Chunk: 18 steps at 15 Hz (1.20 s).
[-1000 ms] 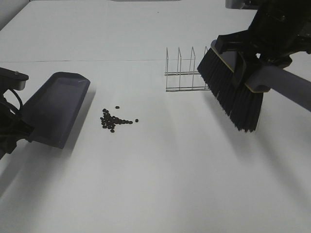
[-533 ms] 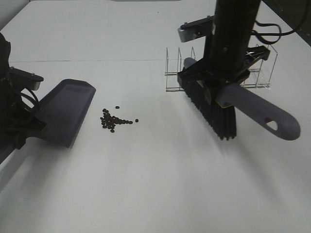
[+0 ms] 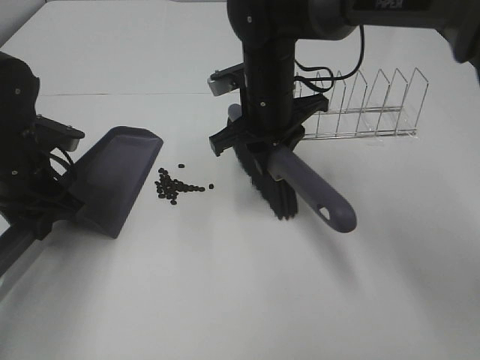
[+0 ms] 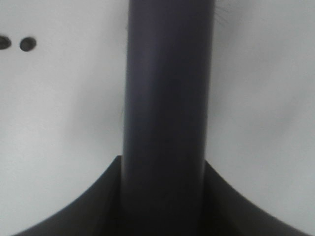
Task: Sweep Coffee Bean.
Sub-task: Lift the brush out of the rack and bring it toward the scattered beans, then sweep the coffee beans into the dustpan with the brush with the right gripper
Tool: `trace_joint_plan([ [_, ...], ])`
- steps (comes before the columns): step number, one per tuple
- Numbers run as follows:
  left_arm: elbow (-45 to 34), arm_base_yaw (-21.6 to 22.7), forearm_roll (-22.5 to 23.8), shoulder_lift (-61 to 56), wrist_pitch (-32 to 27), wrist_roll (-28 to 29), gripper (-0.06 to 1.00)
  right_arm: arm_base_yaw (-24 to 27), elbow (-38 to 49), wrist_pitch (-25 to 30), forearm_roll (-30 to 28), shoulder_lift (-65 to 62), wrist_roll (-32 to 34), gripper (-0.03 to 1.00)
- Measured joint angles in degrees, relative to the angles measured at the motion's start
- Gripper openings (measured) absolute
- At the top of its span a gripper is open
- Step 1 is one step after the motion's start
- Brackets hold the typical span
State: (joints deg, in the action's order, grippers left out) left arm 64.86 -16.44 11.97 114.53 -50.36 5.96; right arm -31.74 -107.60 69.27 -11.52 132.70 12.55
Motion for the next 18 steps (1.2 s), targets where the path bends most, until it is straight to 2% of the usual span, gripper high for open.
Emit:
trace_joint_plan([
  [3,0.7,-1.5,-2.4,3.1,0.1,-0.6,0.33,-2.0,-5.2,0.1,3.2,4.3,-1.6,0.35],
  [7,0.9,-1.5,-3.7,3.3,-0.1,-1.7,0.33,-3.3,-6.6,-1.2,9.3,8.0,-4.0,0.35],
  [12,0.9,-1.5,-5.1,3.3,-0.2,-1.7,0.33,-3.3,-6.6,-11.5,25.2,8.4,-7.8,0.35],
  [16,0.9,-1.5,-5.3,3.3,-0.2,-1.7,0.33,-3.3,-6.6,-15.8,32.9,9.6,-10.3,0.35],
  [17,0.9,-1.5,-5.7,3.3,-0.3,-1.7,0.33,-3.3,-6.6,-17.3,39.1,10.3,-12.5,0.35],
  [18,0.9,-1.5,-5.8,3.3,-0.3,-1.7,0.33,-3.3,-7.0,-17.8,42.8,10.5,-14.1,0.35],
])
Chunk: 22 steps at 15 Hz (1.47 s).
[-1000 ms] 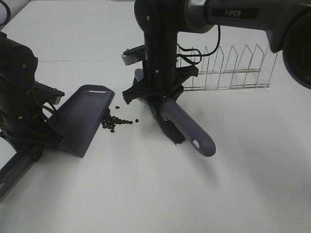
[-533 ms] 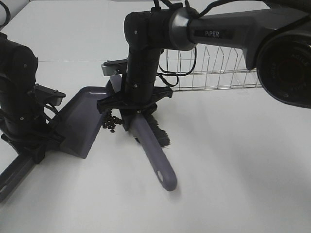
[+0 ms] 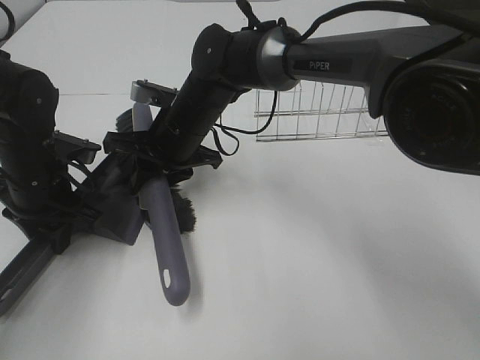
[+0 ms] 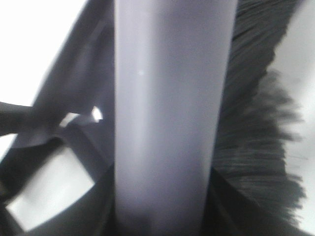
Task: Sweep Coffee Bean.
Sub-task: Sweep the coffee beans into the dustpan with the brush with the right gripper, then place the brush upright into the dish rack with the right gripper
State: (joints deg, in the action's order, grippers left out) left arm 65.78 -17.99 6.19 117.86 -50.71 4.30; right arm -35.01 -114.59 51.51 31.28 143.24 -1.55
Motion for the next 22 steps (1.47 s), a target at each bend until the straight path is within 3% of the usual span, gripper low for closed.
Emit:
trace_joint_plan([
  [2,0.0,0.0,-0.2,0.0,-0.1,0.0,0.33,0.0,-2.0,0.1,3.8,0.1,-2.5,0.35],
  [5,0.0,0.0,-0.5,0.0,-0.2,0.0,0.33,0.4,-5.7,1.0,4.3,0.2,-2.9,0.35],
  [10,0.0,0.0,-1.0,0.0,-0.3,0.0,0.33,4.9,-18.2,14.7,2.7,0.2,-3.0,0.35],
  [13,0.0,0.0,-1.0,0.0,-0.4,0.0,0.33,6.7,-24.8,18.3,-2.3,0.2,-1.0,0.35],
  [15,0.0,0.0,-2.0,-0.6,-0.5,0.2,0.33,6.9,-26.9,18.7,-13.2,-1.5,3.7,0.35],
  [17,-0.1,0.0,-2.7,-3.0,-0.8,2.1,0.33,6.9,-26.9,19.0,-16.3,-5.8,4.2,0.35],
  [20,-0.1,0.0,-2.8,-7.2,-0.9,3.9,0.33,6.9,-23.8,18.8,-20.0,-13.8,4.6,0.35],
  [22,-0.1,0.0,-3.6,-9.4,-1.1,5.1,0.33,6.9,-17.2,18.8,-22.1,-21.0,5.2,0.35],
])
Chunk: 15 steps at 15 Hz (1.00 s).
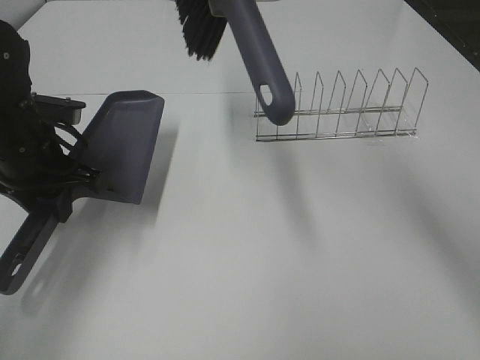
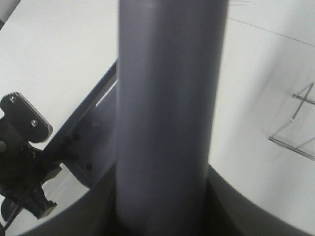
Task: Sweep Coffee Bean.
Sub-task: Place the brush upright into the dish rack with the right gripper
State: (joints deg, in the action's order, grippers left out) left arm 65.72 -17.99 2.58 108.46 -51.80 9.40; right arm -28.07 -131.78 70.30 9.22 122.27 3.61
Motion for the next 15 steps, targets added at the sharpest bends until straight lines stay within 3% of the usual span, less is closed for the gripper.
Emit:
trace_joint_plan([
  [5,0.0,0.0,-4.2,-1.2,-0.1,0.2,0.33,0.0,21.9,0.1,-9.2,-14.7,2.3,0.35],
  [6,0.0,0.0,-6.8,-1.3,0.2,0.4,0.33,0.0,32.3,0.1,-13.9,-19.4,5.2,0.35],
  [9,0.0,0.0,-8.7,-1.3,0.9,0.4,0.33,0.0,44.9,0.3,-19.0,-23.7,10.3,0.35],
  [11,0.0,0.0,-9.0,-1.3,1.3,0.5,0.33,0.0,51.2,0.5,-21.3,-24.4,14.0,0.35],
  [15,0.0,0.0,-9.1,-1.3,1.3,0.5,0.33,1.5,54.1,0.3,-22.1,-21.1,20.2,0.35],
])
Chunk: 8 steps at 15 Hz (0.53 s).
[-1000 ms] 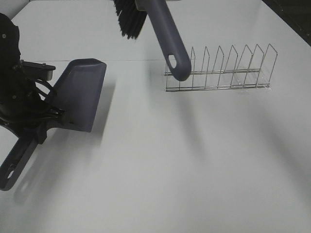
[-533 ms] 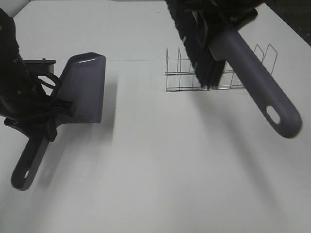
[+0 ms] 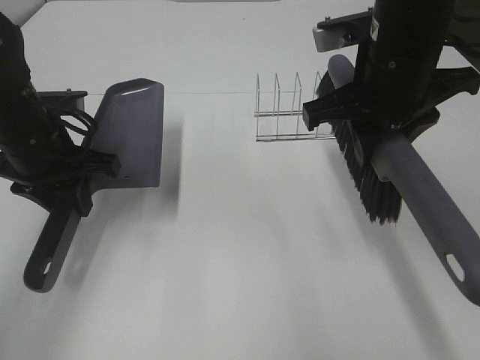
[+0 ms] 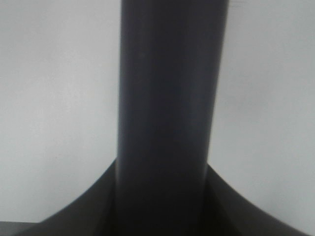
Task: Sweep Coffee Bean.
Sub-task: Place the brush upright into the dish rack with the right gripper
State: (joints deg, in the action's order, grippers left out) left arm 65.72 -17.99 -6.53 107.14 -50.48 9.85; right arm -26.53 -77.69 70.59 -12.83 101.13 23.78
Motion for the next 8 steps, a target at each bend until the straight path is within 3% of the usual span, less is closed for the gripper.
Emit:
trace_joint_plan([
  [3,0.0,0.0,0.0,0.0,-0.1,0.0,0.33,9.5,-1.3,-0.5,7.7,6.2,-1.4,0.35],
  [8,0.0,0.0,-0.1,0.0,-0.1,0.0,0.33,10.2,-4.9,-0.5,9.6,9.7,-4.9,0.35],
])
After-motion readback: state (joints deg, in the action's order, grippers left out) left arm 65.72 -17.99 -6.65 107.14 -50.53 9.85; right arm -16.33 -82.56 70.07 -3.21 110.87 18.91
